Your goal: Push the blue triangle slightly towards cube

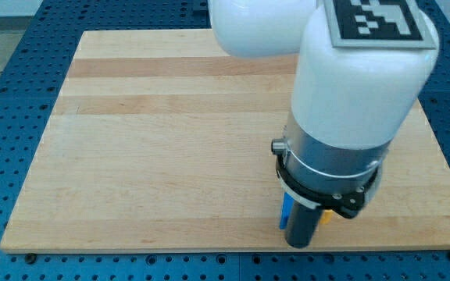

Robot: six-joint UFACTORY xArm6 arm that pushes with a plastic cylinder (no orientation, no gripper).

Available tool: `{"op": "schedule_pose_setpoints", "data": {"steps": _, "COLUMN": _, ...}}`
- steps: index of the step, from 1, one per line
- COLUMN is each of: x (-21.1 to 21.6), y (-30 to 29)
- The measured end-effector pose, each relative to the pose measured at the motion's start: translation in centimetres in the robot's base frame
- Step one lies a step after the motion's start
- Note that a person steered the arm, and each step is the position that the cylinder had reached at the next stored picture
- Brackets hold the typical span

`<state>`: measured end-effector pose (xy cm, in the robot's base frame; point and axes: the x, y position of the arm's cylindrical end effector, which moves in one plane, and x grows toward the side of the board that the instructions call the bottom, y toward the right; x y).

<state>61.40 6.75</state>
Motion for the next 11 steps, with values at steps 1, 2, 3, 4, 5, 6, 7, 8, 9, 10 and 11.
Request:
{"op": "schedule_pose_setpoints", "data": {"steps": 1, "x": -1.9, "y": -1.2}}
{"op": "schedule_pose_setpoints", "data": {"steps": 2, "x": -2.2, "y": -0.3}}
{"op": "schedule_pose_setpoints", "data": {"steps": 3, "x": -2.2, "y": 0.5}}
{"op": "schedule_pose_setpoints", "data": {"steps": 4, "x": -2.5, "y": 0.5}}
{"op": "schedule_pose_setpoints", "data": {"steps": 5, "x": -3.0, "y": 0.5}}
{"op": "schedule_pose_setpoints", "data": {"steps": 6, "x": -3.1, "y": 0.4}}
{"op": "schedule_pose_setpoints", "data": {"steps": 7, "x": -0.8, "y": -0.2}}
{"op": "schedule_pose_setpoints", "data": {"steps": 8, "x": 0.4, "y": 2.9}}
{"op": "schedule_pose_setpoints", "data": {"steps": 9, "x": -0.9, "y": 5.7}}
{"op": "schedule_pose_setpoints", "data": {"steps": 10, "x": -2.3, "y": 6.1}}
{"op": "schedule_pose_setpoints", "data": {"steps": 11, "x": -1.4, "y": 7.2}}
